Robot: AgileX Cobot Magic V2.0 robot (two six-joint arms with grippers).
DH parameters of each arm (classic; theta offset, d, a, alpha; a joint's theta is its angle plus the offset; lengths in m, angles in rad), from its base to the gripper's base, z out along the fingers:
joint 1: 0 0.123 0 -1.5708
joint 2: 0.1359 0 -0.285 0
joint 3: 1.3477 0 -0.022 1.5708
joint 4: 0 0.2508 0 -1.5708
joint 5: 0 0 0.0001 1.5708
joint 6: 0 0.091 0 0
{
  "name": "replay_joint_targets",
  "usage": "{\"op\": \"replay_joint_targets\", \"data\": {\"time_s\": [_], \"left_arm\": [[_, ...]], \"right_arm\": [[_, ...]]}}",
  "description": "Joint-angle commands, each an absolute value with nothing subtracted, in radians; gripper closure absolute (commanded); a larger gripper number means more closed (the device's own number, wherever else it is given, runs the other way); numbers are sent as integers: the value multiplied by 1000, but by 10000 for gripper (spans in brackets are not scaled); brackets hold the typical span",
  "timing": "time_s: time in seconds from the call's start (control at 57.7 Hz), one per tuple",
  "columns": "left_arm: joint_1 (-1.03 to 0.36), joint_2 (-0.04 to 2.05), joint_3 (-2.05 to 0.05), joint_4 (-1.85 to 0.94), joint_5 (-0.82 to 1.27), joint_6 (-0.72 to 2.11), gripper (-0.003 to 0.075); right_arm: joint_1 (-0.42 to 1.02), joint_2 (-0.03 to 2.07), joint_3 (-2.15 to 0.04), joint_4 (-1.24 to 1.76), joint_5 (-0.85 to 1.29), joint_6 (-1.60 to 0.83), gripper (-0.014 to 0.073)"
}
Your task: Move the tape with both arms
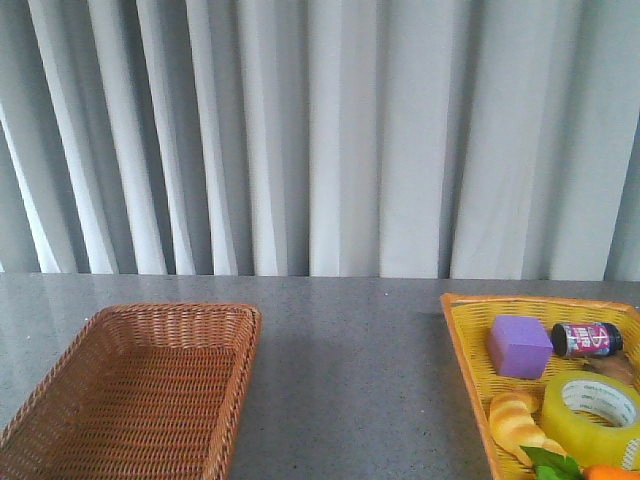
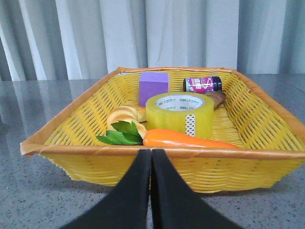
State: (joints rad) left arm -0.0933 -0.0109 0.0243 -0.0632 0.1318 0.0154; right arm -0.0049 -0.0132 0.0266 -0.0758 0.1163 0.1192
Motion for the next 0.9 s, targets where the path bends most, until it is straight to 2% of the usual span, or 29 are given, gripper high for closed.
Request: {"op": "replay_joint_targets", "data": {"time_s": [0.0,0.52,0.694,0.884], "left_arm": [[-92,-26,17,-67,66,11,725],[-92,-26,17,-67,66,14,725],[-92,-26,17,55,66,56,725],[-92,-26,17,55,65,56,725]], "right_arm": [[-4,-23,30,-78,47,120,601],[-4,-23,30,-78,47,120,601],[-4,-23,30,-78,47,120,601],[-4,-23,30,-78,45,120,601]]}}
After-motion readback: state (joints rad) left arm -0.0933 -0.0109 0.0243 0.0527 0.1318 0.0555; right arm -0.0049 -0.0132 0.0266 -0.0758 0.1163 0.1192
